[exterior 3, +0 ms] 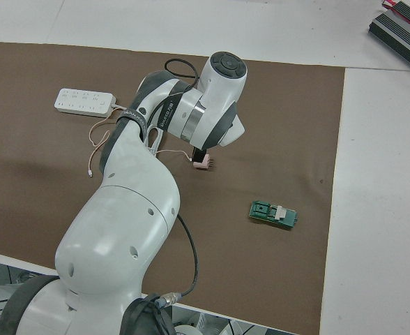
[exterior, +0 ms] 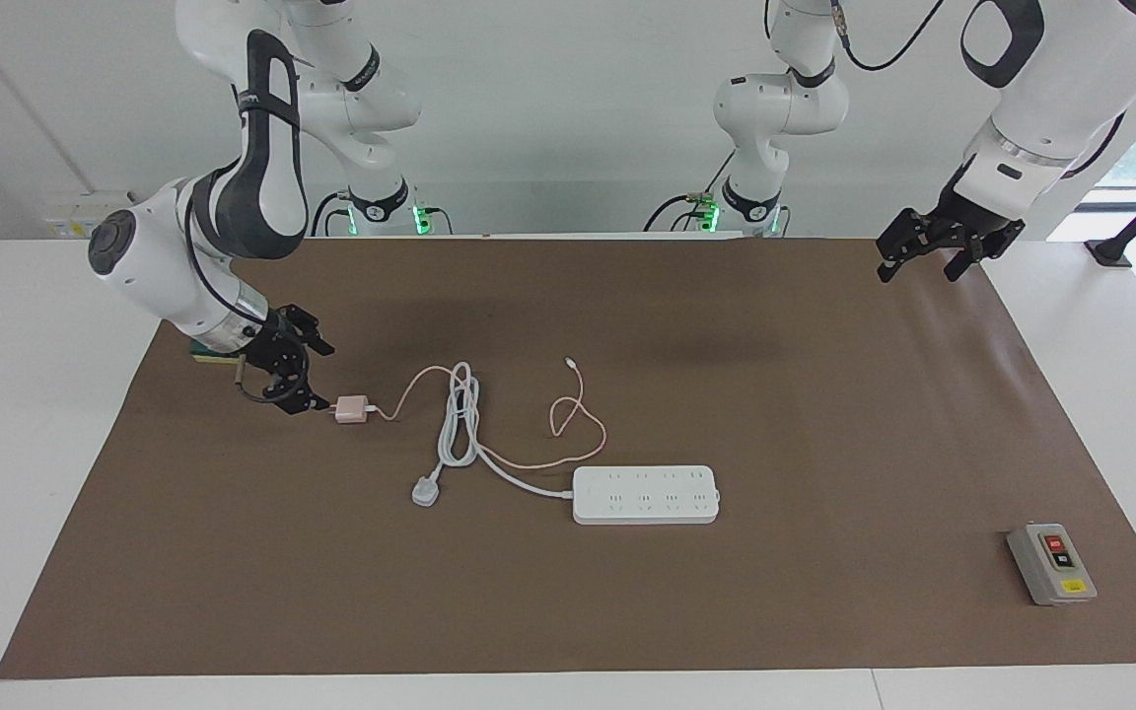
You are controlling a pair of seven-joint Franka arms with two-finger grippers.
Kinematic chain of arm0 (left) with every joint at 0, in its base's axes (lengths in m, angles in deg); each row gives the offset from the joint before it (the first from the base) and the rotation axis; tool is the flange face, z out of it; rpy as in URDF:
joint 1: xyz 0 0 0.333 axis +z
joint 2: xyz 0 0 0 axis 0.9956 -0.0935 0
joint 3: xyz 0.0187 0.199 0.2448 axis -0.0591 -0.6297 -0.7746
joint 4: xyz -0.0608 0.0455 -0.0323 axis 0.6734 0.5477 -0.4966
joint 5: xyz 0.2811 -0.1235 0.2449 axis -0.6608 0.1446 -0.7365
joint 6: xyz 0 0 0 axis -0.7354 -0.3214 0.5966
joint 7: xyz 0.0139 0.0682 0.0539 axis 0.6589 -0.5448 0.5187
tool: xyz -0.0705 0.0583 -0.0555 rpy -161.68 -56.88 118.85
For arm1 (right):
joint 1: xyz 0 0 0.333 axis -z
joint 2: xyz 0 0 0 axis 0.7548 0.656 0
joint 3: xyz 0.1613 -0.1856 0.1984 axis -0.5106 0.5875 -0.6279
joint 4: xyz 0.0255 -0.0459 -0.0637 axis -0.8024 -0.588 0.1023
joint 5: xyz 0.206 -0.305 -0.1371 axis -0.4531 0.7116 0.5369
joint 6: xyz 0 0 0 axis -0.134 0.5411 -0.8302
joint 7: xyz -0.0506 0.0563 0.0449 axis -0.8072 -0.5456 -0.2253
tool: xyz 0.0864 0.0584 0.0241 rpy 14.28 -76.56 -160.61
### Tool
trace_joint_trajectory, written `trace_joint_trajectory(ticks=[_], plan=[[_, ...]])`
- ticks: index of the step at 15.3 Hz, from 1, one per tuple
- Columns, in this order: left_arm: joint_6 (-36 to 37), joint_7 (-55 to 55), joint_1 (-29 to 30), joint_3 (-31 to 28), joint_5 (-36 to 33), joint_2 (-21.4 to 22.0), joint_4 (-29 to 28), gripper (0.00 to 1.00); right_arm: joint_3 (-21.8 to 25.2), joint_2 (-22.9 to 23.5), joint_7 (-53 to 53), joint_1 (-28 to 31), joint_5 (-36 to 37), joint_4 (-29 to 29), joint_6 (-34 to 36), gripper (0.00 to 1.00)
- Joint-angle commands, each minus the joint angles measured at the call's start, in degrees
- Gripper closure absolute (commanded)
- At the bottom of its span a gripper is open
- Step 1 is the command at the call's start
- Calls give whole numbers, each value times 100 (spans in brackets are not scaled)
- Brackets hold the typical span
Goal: Plug charger into power strip
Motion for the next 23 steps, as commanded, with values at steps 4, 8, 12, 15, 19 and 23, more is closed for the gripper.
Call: trace_joint_trajectory(ticks=[4, 8, 12, 15, 19, 23], plan=[[-509, -114, 73, -19, 2183, 160, -644, 0, -3, 332, 861, 100, -572, -357, -524, 0], [-545, -1059, 328, -28, 4433, 28, -1522, 0, -12, 490, 1090, 152, -599, -569, -886, 0], [-475, -2036, 284, -19, 5875, -340, -1875, 0, -12, 534, 1143, 153, -599, -683, -947, 0], [-388, -2627, 162, 24, 6482, -596, -1963, 0, -12, 534, 1222, 152, -599, -798, -1123, 0], [543, -4313, 64, -2, 7811, -1640, -2228, 0, -12, 534, 1231, 152, -599, -798, -1184, 0], [597, -4324, 38, 24, 8083, -1668, -2306, 0, -12, 534, 1397, 135, -599, -894, -1307, 31]])
